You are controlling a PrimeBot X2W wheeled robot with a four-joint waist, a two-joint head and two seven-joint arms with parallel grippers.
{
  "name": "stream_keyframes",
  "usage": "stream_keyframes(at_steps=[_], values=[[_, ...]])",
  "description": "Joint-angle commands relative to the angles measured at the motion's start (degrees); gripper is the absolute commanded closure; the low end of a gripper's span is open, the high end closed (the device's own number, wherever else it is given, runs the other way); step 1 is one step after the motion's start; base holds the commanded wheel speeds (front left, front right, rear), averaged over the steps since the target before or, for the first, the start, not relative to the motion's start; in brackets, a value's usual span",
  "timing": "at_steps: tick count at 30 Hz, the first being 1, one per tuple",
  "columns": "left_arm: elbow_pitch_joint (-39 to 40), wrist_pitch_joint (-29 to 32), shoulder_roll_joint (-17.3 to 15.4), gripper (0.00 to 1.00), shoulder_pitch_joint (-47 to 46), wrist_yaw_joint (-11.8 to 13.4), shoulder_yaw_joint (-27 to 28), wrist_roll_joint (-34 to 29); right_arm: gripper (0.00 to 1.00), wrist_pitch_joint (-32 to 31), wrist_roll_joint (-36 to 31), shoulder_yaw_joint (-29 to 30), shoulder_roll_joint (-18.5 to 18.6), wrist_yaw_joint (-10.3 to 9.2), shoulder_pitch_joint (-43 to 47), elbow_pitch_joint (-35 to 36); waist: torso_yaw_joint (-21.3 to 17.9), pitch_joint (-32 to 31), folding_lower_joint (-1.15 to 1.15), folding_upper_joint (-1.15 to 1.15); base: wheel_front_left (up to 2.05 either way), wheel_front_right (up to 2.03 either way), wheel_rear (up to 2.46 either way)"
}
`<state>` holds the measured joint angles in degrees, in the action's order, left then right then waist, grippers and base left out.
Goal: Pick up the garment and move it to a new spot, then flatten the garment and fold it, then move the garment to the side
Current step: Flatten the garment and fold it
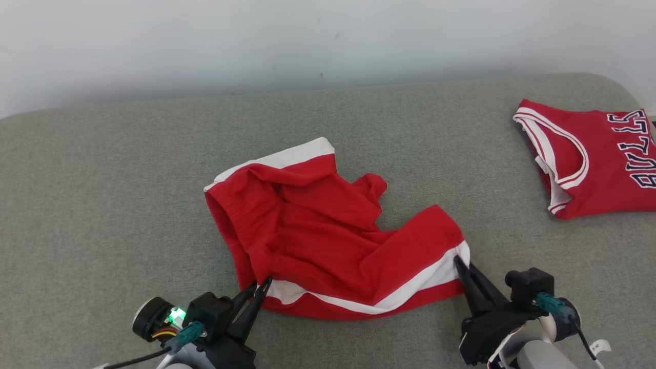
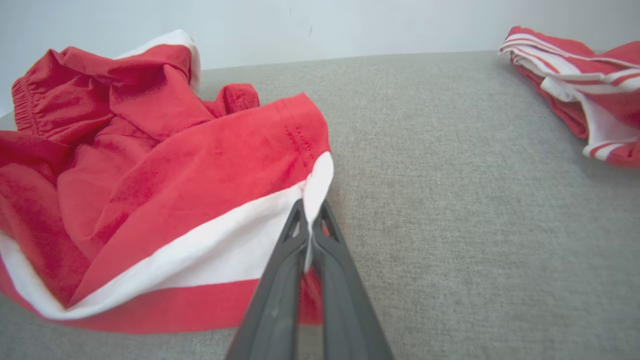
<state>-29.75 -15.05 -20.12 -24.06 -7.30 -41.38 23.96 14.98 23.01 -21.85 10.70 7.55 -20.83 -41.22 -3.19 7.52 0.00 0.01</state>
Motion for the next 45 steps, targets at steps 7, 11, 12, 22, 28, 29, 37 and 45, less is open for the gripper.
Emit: stream_keyframes(at_steps=[7, 11, 12, 22, 28, 29, 37, 45], values=[[9.0, -0.2, 0.0, 1.0, 4.1, 0.1, 7.1, 0.8, 1.0, 0.1, -0.7, 2.0, 2.0, -0.17, 3.0, 10.5, 0.5, -1.5, 0.0, -0.01, 0.0, 0.0, 0.0], [12.2, -0.2, -1.2, 1.0, 1.2, 0.0, 10.0, 2.2, 1.0, 0.1, 0.3, 1.5, 2.6, -0.17, 0.2, 13.9, 0.2, -1.5, 0.0, -0.01, 0.0, 0.0, 0.0], [12.7, -0.2, -1.6, 1.0, -0.3, 0.0, 10.5, 2.6, 1.0, 0.1, 0.7, 1.3, 2.9, -0.17, -1.0, 14.1, 0.2, -1.3, 0.0, -0.01, 0.0, 0.0, 0.0], [12.3, 7.4, -2.8, 1.0, -29.9, -0.1, 10.1, 13.7, 1.0, -4.4, 8.2, -0.2, 5.8, -0.17, -26.1, 13.3, -0.6, 10.8, 0.0, -0.01, 0.0, 0.0, 0.0], [6.9, 11.3, -1.8, 1.0, -54.8, -0.1, 9.8, 16.8, 1.0, -10.0, 14.5, 2.4, 6.0, -0.17, -48.0, 9.3, -1.9, 21.9, 0.0, -0.01, 0.0, 0.0, 0.0], [5.6, 11.3, -1.6, 1.0, -58.4, -0.1, 9.1, 16.7, 1.0, -10.5, 14.6, 2.6, 6.2, -0.17, -51.2, 8.4, -2.0, 23.3, 0.0, -0.01, 0.0, 0.0, 0.0], [-7.0, 8.8, 1.2, 1.0, -81.4, -0.1, 5.7, 18.3, 1.0, -11.4, 13.0, 2.7, 6.6, -0.17, -74.4, -0.6, -2.3, 30.4, 0.0, -0.01, 0.0, 0.0, 0.0], [-15.9, 7.5, 2.5, 1.0, -91.1, -0.1, 0.6, 20.6, 1.0, -9.2, 10.9, 1.3, 5.6, -0.17, -86.0, -11.4, -3.1, 33.3, 0.0, -0.01, 0.0, 0.0, 0.0]])
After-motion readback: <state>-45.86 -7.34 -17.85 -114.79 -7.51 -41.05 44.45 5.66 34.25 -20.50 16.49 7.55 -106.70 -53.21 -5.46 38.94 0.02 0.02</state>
